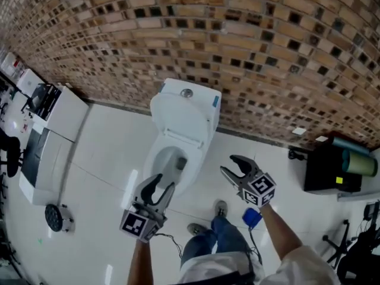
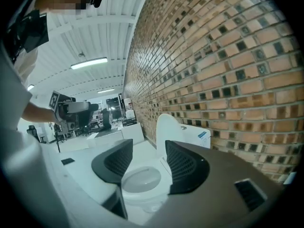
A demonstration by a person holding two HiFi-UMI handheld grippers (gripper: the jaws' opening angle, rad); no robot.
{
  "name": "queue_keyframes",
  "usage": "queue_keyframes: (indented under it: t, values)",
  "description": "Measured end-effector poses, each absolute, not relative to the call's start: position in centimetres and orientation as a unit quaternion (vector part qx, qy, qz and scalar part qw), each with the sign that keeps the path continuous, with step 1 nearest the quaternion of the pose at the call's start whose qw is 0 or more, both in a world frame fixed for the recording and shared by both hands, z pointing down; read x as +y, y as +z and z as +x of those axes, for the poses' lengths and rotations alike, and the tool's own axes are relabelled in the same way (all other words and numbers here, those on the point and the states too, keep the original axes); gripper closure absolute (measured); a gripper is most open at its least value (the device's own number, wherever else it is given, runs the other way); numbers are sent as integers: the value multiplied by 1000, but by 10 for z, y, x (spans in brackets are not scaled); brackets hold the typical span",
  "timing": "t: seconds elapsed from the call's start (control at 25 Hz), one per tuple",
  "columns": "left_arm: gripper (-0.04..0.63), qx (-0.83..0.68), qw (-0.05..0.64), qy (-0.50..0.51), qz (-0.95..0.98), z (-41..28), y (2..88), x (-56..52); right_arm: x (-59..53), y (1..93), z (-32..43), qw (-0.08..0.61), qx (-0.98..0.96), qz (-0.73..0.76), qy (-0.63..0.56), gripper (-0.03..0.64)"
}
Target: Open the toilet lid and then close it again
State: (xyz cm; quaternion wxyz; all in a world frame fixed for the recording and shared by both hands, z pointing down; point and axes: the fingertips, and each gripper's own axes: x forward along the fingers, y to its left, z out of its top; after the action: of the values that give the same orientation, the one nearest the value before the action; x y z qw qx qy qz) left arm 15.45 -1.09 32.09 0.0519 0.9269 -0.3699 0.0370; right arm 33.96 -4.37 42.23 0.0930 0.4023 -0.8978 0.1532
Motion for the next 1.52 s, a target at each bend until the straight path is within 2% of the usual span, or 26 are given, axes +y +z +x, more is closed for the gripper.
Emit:
queue_keyframes:
  t: [0.28,0.56,1.04,1.08,1.12,1.32,1.52]
  values:
    - [426,-352,59,62,932,167,360,-48,-94,471,341,99,-904,378,173,385]
    - [426,-303,62,67,948,162,411,-78,-179,571,338,127,-892,375,217,353]
    - [426,-295,94,93,946,133,474,-54,-252,655,307,212,-914,284,196,337]
    - [426,-300,97,95,944,130,477,-52,-253,655,306,218,-915,277,195,361]
    - [426,-307,100,96,942,127,480,-50,-254,656,306,224,-915,274,192,427]
    - [426,-339,115,86,930,111,483,-41,-246,655,301,257,-907,294,155,445]
    - [426,-362,110,75,923,95,473,-31,-200,650,273,307,-891,329,52,449]
